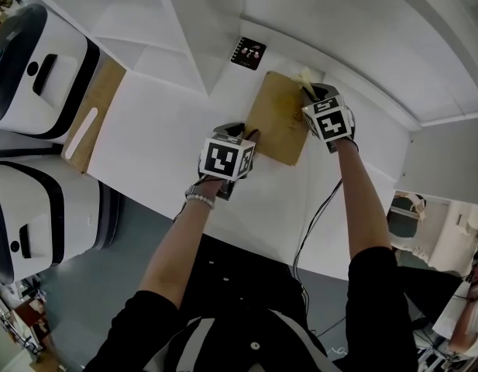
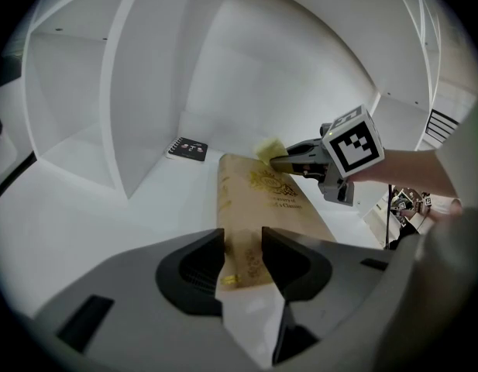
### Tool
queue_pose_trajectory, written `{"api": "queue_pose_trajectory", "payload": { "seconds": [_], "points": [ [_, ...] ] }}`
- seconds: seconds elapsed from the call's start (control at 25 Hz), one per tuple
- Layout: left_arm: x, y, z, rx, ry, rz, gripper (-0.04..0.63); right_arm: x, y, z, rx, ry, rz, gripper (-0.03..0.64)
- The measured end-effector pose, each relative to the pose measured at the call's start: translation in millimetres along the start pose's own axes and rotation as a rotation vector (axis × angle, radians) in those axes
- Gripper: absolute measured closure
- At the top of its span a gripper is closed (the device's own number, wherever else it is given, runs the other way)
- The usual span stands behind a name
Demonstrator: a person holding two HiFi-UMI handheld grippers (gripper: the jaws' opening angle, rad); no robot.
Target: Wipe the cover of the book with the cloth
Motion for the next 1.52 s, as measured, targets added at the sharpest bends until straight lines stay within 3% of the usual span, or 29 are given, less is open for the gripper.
{"api": "queue_pose_trajectory", "payload": {
  "seconds": [0.36, 1.08, 1.36, 1.52],
  "points": [
    [0, 0, 0, -0.001, -0.001, 0.001, 0.44, 31, 2, 6, -0.035, -0.108, 0.033, 0.581],
    [1, 1, -1, 0.0, 0.006, 0.002, 0.44, 120, 39, 55, -0.034, -0.491, 0.286, 0.581],
    [1, 0, 0, 0.001, 0.006, 0.003, 0.44, 135, 51, 73, 0.032, -0.666, 0.293, 0.581],
    [1, 0, 0, 0.002, 0.015, 0.009, 0.442, 123, 42, 78, 0.006, -0.76, 0.13, 0.581]
  ]
}}
Point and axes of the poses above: the fingertips, and each gripper's own axes: z backward along the fingers, x to its left, y out of its underside, the point moved 6 cm from there along z, backward along the fingers, and after that the axes turned 9 degrees about -z, right-handed, at the moved point
